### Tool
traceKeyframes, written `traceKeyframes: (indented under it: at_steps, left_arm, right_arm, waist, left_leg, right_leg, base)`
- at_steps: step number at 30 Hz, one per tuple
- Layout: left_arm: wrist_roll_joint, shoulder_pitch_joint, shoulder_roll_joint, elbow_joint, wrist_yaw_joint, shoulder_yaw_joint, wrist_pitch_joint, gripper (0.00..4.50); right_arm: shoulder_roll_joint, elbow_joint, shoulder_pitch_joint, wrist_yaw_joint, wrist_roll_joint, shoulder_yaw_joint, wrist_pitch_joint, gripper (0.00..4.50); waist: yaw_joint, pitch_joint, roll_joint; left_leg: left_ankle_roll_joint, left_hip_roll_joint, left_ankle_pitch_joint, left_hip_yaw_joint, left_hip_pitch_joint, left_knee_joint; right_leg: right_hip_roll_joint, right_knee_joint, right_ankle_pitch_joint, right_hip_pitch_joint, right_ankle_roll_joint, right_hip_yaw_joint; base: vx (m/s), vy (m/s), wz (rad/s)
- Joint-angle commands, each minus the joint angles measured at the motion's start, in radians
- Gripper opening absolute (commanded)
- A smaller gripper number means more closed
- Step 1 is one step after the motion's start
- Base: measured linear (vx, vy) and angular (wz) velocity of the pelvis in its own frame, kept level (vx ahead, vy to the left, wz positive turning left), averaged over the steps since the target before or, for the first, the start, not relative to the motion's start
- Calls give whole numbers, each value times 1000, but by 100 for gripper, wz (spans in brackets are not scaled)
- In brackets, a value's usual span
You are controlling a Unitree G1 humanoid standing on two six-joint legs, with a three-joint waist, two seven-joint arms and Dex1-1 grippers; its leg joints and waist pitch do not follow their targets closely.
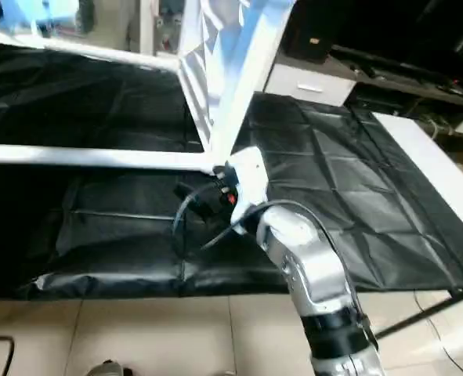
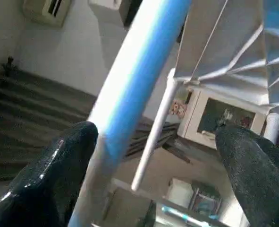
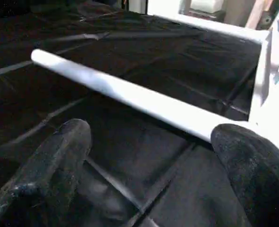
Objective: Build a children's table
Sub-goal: Flip table
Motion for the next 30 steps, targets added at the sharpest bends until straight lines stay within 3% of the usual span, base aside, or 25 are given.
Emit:
traceKeyframes:
  at_steps: [1, 5, 7, 8, 10, 13, 15, 16, 18, 19, 20, 21, 23, 24, 25, 26, 29, 30]
  left_arm:
    - [-1, -23, -16, -3, 1, -27, -27, 450]
    - [-41, 11, -27, -29, -30, -24, -50, 450]
    - [-31, 13, -23, -30, -32, -27, -41, 450]
    - [-14, 5, -18, -17, -29, -30, -43, 450]
    - [-2, -6, -15, 0, -24, -30, -58, 450]
    - [24, -60, -1, 32, -6, -32, -82, 450]
    - [26, -67, 1, 33, -4, -32, -85, 450]
    - [21, -82, 2, 31, -8, -29, -99, 450]
    - [19, -88, 3, 29, -11, -28, -103, 450]
    - [17, -100, 3, 31, -15, -27, -105, 450]
    - [17, -110, 3, 38, -12, -26, -117, 450]
    - [17, -116, 4, 44, -10, -24, -127, 450]
    - [31, -134, 7, 62, -7, -28, -132, 450]
    - [37, -146, 9, 78, -9, -31, -139, 450]
    - [46, -161, 10, 101, -10, -38, -144, 450]
    - [82, -191, 14, 154, -22, -66, -140, 450]
    - [104, -216, 14, 206, -28, -87, -137, 450]
    - [119, -229, 11, 233, -28, -99, -132, 450]
  right_arm:
    - [-6, 22, -2, -6, -2, -15, -15, 444]
    - [11, 34, 26, -12, -19, -12, -42, 444]
    - [14, 31, 33, -14, -20, -10, -44, 444]
    - [16, 28, 39, -16, -21, -8, -47, 444]
    - [18, 28, 44, -17, -22, -5, -51, 444]
    - [36, 30, 53, -30, -22, -6, -68, 444]
    - [40, 29, 54, -32, -21, -7, -70, 444]
    - [48, 26, 60, -36, -27, -3, -76, 444]
    - [52, 26, 63, -38, -30, -1, -80, 444]
    - [60, 27, 68, -45, -33, 0, -89, 444]
    - [68, 29, 71, -51, -32, -3, -96, 444]
    - [75, 30, 73, -56, -31, -4, -102, 444]
    - [83, 30, 78, -65, -32, -3, -105, 444]
    - [88, 31, 79, -69, -33, -1, -106, 444]
    - [92, 32, 81, -72, -35, 0, -108, 444]
    - [95, 32, 84, -74, -37, 2, -110, 444]
    - [95, 32, 88, -74, -42, 7, -112, 444]
    - [94, 33, 91, -74, -45, 9, -114, 444]
  waist:
    - [2, -65, 51]
    - [10, -64, 55]
    - [14, -62, 54]
    - [15, -62, 60]
    - [15, -60, 57]
    - [22, -59, 75]
    - [25, -57, 76]
    - [29, -56, 89]
    - [31, -54, 85]
    - [36, -53, 95]
    - [39, -53, 96]
    - [43, -53, 106]
    - [48, -54, 102]
    - [54, -54, 118]
    - [53, -54, 112]
    - [58, -53, 122]
    - [59, -49, 121]
    - [63, -50, 134]
  left_leg:
    - [-185, 77, -366, -48, 57, -97]
    - [-199, 79, -391, -51, 53, -101]
    - [-199, 81, -414, -53, 54, -102]
    - [-201, 80, -426, -56, 53, -103]
    - [-199, 81, -450, -57, 53, -104]
    - [-201, 82, -488, -62, 55, -104]
    - [-202, 85, -505, -64, 56, -106]
    - [-207, 85, -517, -67, 58, -107]
    - [-207, 85, -535, -66, 59, -107]
    - [-210, 85, -543, -67, 59, -109]
    - [-209, 85, -546, -67, 59, -109]
    - [-211, 84, -548, -69, 59, -108]
    - [-208, 85, -541, -69, 57, -109]
    - [-211, 84, -544, -68, 60, -108]
    - [-207, 84, -545, -67, 60, -109]
    - [-205, 82, -542, -68, 59, -107]
    - [-202, 86, -553, -72, 56, -110]
    - [-202, 84, -560, -72, 61, -109]
  right_leg:
    - [-86, -58, -165, 11, -120, 41]
    - [-88, -58, -201, 16, -122, 37]
    - [-90, -60, -221, 15, -123, 36]
    - [-91, -59, -232, 17, -124, 35]
    - [-93, -64, -265, 15, -119, 35]
    - [-98, -69, -297, 14, -119, 35]
    - [-97, -70, -301, 12, -125, 33]
    - [-97, -68, -292, 11, -131, 32]
    - [-96, -69, -296, 10, -134, 32]
    - [-97, -69, -299, 9, -136, 33]
    - [-98, -70, -299, 9, -135, 34]
    - [-99, -68, -297, 9, -137, 35]
    - [-99, -68, -289, 12, -137, 35]
    - [-99, -65, -286, 9, -139, 36]
    - [-98, -69, -288, 9, -138, 36]
    - [-100, -67, -294, 10, -141, 37]
    - [-102, -68, -316, 13, -137, 38]
    - [-103, -70, -322, 8, -138, 40]
  base:
    - [0, 0, 0]
    - [0, 0, 0]
    - [0, 0, 0]
    - [0, 0, 0]
    - [0, 0, 0]
    - [0, 0, 0]
    - [0, 0, 0]
    - [0, 0, 0]
    - [0, 0, 0]
    - [0, 0, 0]
    - [0, 0, 0]
    - [0, 0, 0]
    - [0, 0, 0]
    - [0, 0, 0]
    - [0, 0, 0]
    - [0, 0, 0]
    - [0, 0, 0]
    - [0, 0, 0]
